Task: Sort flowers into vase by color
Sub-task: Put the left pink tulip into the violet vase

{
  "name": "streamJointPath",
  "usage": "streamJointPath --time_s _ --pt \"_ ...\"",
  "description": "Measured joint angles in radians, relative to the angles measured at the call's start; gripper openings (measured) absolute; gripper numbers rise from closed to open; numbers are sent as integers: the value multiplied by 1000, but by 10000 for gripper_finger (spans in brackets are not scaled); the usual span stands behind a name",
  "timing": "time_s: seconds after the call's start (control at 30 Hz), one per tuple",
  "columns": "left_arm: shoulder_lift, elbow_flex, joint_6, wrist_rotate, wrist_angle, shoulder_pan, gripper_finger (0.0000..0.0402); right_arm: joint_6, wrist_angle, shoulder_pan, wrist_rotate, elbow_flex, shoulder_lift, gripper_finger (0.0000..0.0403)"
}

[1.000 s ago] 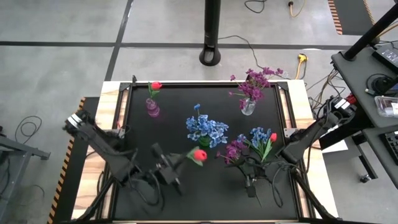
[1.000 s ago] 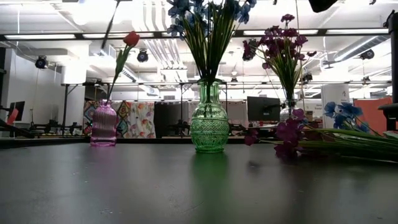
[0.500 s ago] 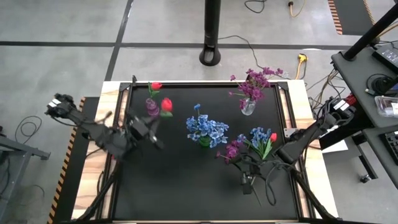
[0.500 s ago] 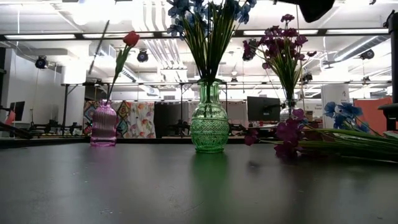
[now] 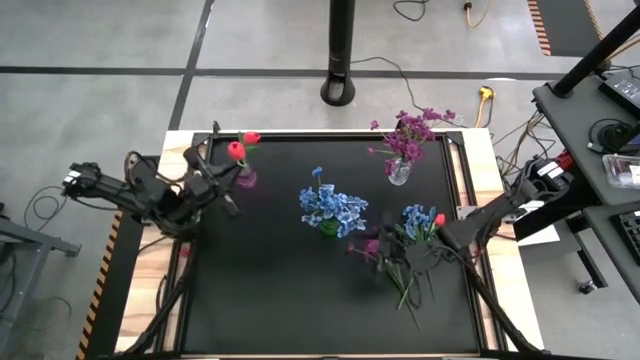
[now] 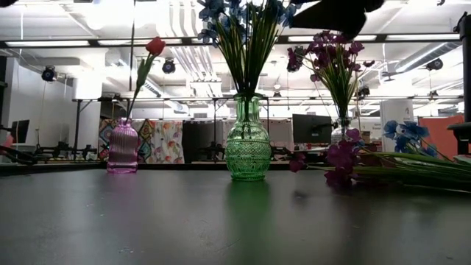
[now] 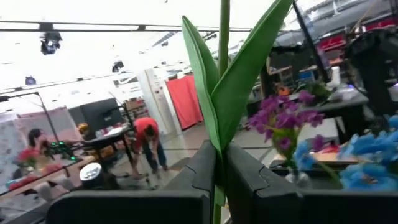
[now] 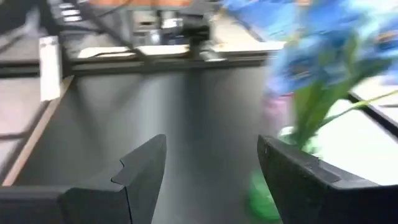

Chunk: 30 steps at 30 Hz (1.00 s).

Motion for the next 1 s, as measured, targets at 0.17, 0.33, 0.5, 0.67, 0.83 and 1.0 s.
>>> streamJointPath --time_s 0.17,0.33,0.5,0.67,0.83,1.0 --pt "-55 -22 26 -18 5 23 2 -16 -6 -24 -1 14 0 244" --pt "-92 -42 75 -44 19 40 2 -19 -12 -23 -1 14 0 244" --pt "-128 -61 83 -42 20 83 1 -4 -9 -26 8 13 0 244" --pt "-136 -69 104 -11 13 101 1 12 8 -33 59 13 0 244" --pt "-134 -77 91 0 10 111 1 14 34 -38 65 13 0 244" --pt "-140 -141 86 6 54 129 1 22 38 -39 121 13 0 244"
